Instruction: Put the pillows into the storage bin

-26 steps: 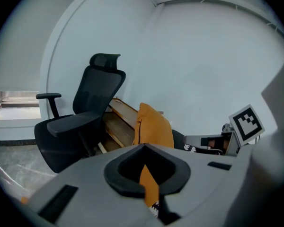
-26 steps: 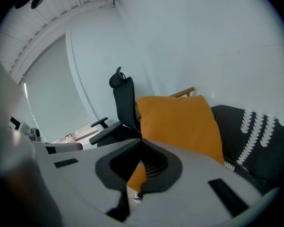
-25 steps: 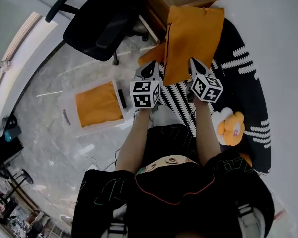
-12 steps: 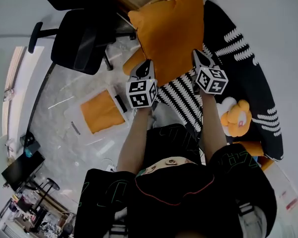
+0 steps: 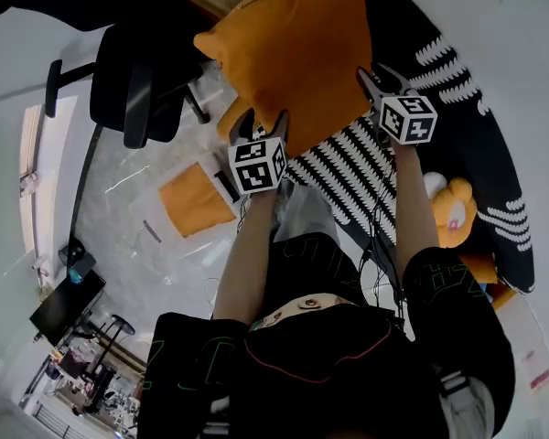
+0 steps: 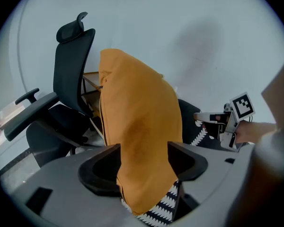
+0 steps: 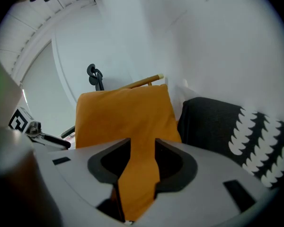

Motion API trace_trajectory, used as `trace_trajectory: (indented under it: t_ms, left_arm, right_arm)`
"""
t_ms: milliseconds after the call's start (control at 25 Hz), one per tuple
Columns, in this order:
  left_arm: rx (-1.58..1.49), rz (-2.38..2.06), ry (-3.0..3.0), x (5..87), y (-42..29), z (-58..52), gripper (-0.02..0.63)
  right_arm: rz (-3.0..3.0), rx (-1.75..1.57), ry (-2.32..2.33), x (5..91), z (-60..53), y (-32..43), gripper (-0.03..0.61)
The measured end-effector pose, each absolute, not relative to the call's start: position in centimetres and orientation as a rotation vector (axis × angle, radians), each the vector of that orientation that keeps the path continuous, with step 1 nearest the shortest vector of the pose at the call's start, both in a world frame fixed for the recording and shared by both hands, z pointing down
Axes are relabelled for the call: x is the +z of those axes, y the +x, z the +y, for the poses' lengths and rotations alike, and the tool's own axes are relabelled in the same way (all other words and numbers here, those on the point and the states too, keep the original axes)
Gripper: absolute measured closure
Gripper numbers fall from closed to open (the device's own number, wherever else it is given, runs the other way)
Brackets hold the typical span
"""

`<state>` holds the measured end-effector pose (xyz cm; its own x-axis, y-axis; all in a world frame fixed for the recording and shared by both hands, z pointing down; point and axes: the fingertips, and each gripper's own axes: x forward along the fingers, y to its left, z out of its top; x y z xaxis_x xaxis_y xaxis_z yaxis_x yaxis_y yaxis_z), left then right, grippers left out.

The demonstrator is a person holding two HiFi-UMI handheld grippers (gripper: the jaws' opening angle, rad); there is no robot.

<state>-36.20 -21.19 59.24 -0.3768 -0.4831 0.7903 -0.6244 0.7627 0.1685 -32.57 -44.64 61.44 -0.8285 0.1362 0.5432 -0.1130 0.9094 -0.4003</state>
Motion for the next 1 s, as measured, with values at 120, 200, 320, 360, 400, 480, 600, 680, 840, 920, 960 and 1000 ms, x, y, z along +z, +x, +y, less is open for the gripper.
trace_trajectory:
  t_ms: [120,200,320,360,400,480,600,680,840,920,960,1000]
  left_arm:
    - [0.201,-2.031,0.785,61.3,-36.5,-22.4,0.271]
    - [0.178,-2.012,0.754,62.1,-36.0,-23.0,0.251]
    - [0.178,-1.983,0.737,63.0,-36.0,-23.8,0.205]
    - [0.184,-1.980,0.730,63.2,-36.2,-23.9,0.199]
    - [0.188,-1.982,0.718,63.4,-36.3,-24.0,0.198]
    - [0.212,-1.989,0.689,64.0,-36.6,-24.3,0.198]
    - [0.267,-2.004,0.642,64.7,-37.1,-24.3,0.204]
    - [0.270,-2.026,0.604,65.0,-37.2,-24.4,0.216]
    - [0.341,-2.048,0.554,66.0,-38.2,-24.4,0.246]
    - [0.344,-2.047,0.545,66.1,-38.2,-24.5,0.264]
    - [0.332,-2.044,0.546,66.1,-38.0,-24.6,0.273]
    - [0.316,-2.040,0.549,66.0,-37.8,-24.7,0.281]
  right_arm:
    - [-2.477,0.546,-0.052,63.9,-46.9,-33.4,0.417]
    - [-2.466,0.542,-0.066,65.3,-48.0,-33.2,0.396]
    - [-2.441,0.545,-0.081,67.1,-49.3,-33.6,0.351]
    - [-2.431,0.543,-0.089,67.6,-49.6,-34.0,0.328]
    - [-2.421,0.541,-0.105,68.0,-49.8,-34.3,0.313]
    - [-2.403,0.532,-0.149,68.8,-50.0,-34.9,0.298]
    - [-2.379,0.507,-0.211,69.9,-49.9,-36.2,0.276]
    - [-2.359,0.500,-0.243,70.4,-50.0,-36.7,0.248]
    - [-2.323,0.559,-0.304,71.6,-50.1,-38.0,0.209]
    - [-2.306,0.618,-0.318,72.0,-50.0,-38.2,0.209]
    - [-2.297,0.654,-0.322,72.1,-49.8,-38.0,0.209]
    - [-2.289,0.693,-0.328,72.1,-49.7,-37.9,0.210]
